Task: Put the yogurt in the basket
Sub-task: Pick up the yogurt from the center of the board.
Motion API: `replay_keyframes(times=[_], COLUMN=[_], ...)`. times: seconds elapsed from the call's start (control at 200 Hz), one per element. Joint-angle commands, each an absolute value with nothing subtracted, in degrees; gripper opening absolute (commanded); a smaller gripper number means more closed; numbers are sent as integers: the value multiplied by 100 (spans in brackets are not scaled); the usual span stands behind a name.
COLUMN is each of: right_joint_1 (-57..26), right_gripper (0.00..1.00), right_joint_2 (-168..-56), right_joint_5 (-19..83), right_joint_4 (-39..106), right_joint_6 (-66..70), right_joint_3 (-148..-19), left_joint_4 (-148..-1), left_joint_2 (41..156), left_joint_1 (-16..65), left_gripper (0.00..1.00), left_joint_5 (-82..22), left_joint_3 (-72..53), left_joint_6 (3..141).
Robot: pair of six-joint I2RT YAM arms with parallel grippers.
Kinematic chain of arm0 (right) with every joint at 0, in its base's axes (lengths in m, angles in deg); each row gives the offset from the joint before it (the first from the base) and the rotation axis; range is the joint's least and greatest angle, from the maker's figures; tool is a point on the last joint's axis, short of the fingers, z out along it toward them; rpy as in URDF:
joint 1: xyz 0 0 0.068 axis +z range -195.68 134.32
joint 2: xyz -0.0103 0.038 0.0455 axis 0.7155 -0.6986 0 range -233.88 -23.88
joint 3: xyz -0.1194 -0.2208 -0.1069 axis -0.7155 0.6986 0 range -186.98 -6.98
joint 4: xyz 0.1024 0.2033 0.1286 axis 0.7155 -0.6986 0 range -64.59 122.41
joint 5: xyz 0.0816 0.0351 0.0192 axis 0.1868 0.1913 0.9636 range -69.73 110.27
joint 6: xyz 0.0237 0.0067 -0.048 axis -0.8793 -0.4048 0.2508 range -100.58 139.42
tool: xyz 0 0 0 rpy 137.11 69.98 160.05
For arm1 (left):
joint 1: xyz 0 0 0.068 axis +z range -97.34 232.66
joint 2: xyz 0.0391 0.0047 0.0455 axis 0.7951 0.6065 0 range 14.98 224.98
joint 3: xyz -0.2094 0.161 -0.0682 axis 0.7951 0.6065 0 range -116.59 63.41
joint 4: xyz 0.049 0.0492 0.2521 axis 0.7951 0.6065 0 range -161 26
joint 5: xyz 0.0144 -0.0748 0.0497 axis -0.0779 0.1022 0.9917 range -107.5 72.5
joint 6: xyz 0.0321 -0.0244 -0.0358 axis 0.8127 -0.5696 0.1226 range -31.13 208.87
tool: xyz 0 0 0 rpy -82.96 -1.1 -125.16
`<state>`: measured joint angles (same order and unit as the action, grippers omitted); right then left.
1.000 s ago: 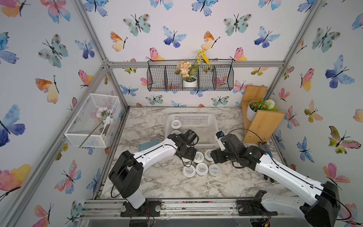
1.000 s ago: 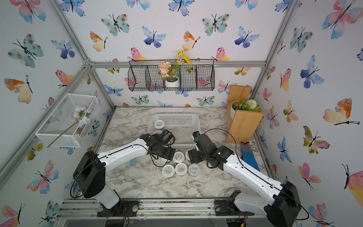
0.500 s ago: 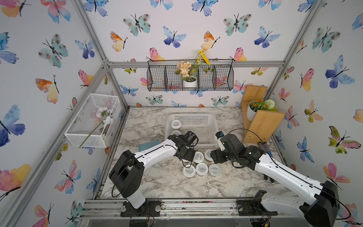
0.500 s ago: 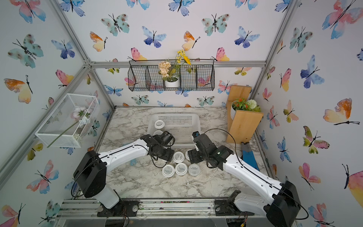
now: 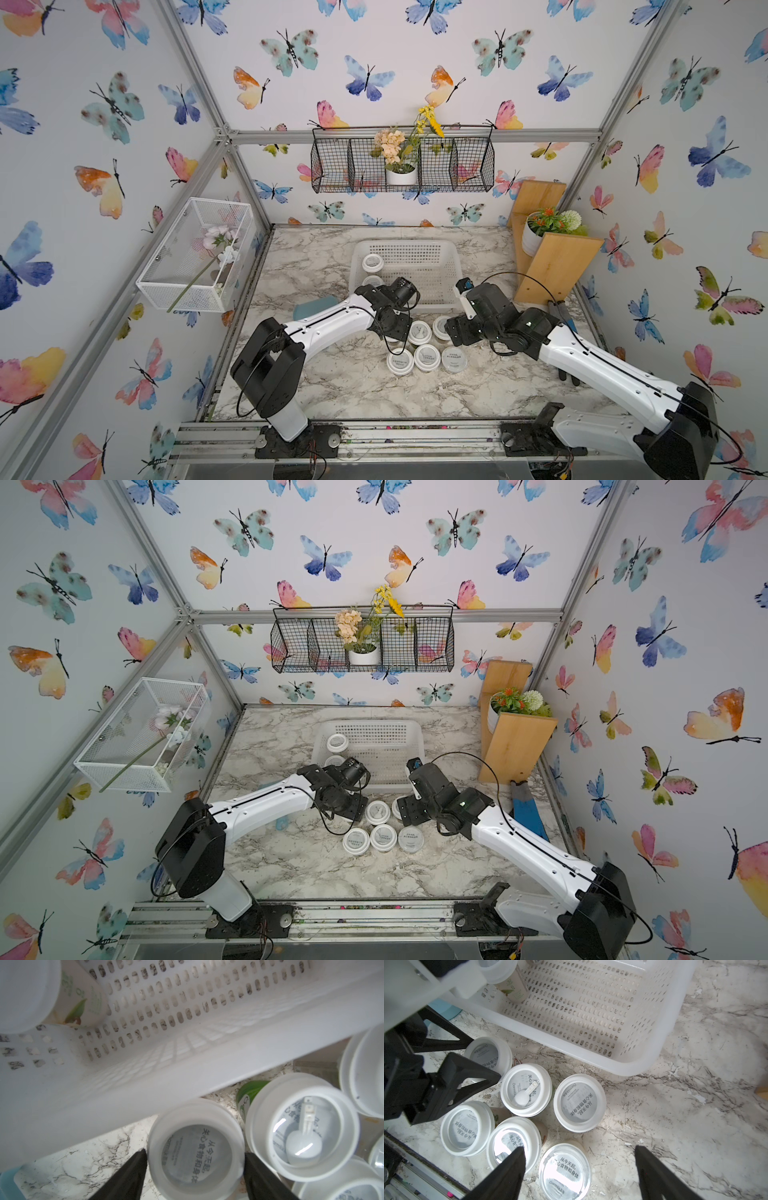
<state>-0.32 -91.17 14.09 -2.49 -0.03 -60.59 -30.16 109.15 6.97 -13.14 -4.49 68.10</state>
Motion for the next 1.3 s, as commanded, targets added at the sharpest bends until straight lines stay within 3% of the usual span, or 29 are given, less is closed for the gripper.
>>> replay_keyframes(times=[0.0,1.131,1.291], right_joint_1=[1,2,2], right_gripper=[85,85,85], right_joint_2=[-9168,-9227,-9283], right_joint_5=[1491,1464,1421], right_joint_4=[-247,-250,-271], right_joint_6=[44,51,52], right_joint_3=[-6012,-6010,-6030], left_joint_4=[-3011,-1370,-1097], left_joint_2=[11004,9925,9802], left_joint_1=[736,726,723], left_gripper=[71,70,66], left_joint_5=[-1276,-916,-948], left_joint_3=[-469,-1225,-1404], left_joint_6=[6850,6929,6947])
